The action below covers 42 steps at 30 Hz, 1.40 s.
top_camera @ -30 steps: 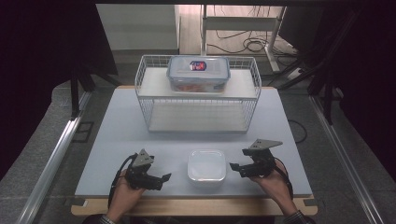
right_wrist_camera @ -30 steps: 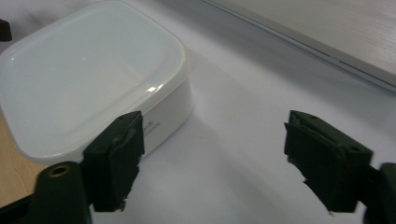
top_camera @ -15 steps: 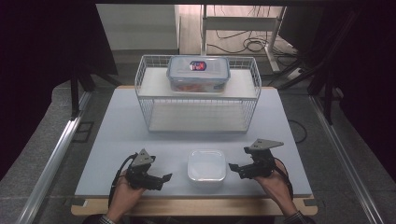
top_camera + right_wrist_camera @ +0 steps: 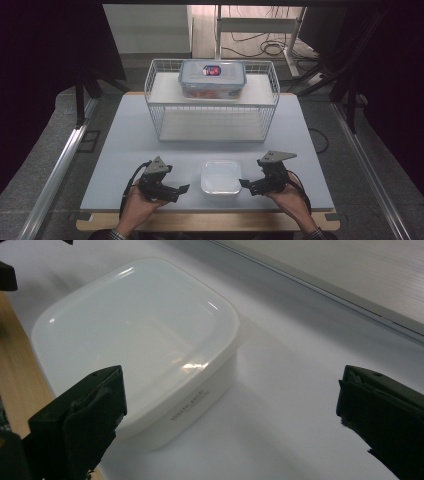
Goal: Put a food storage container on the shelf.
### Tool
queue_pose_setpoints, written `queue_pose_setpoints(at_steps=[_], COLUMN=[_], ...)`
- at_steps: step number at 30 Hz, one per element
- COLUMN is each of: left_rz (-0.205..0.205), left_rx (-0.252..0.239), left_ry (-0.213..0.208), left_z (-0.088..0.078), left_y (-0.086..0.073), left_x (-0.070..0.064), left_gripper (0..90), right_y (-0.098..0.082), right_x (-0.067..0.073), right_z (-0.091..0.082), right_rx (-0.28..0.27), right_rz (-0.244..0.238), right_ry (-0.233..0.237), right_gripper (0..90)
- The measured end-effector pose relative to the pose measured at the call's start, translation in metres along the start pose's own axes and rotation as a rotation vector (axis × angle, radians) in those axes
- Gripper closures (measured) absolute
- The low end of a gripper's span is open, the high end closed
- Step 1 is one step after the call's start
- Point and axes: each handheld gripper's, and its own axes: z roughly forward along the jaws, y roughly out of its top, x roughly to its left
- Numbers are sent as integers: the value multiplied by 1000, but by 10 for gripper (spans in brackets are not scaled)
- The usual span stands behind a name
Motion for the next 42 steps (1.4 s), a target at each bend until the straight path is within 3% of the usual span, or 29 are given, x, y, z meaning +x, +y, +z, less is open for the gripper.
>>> queue_pose_setpoints(at_steps=[11,19,26,31,35,38,42], left_rz=[7,11,-24,-68,-86,-79,-126], left_rx=[0,21,79,95,112,136,135], left_ry=[-84,-119,-164,-237,-254,-246,-259], left_z=[20,43,61,66,65,59,49], left_y=[28,45,42,38,37,37,33], left_x=[-8,-11,-11,-10,-11,-14,-13], left_gripper=[149,154,114,108,107,155,309], right_y=[7,10,8,8,6,5,4], right_x=[8,14,14,13,11,12,9], right_z=[-1,4,16,23,24,22,11], right_rx=[27,54,93,112,124,134,110], right_rz=[38,24,57,103,164,194,222], right_ry=[20,15,73,130,190,189,165], right_gripper=[18,139,138,139,211,259,461])
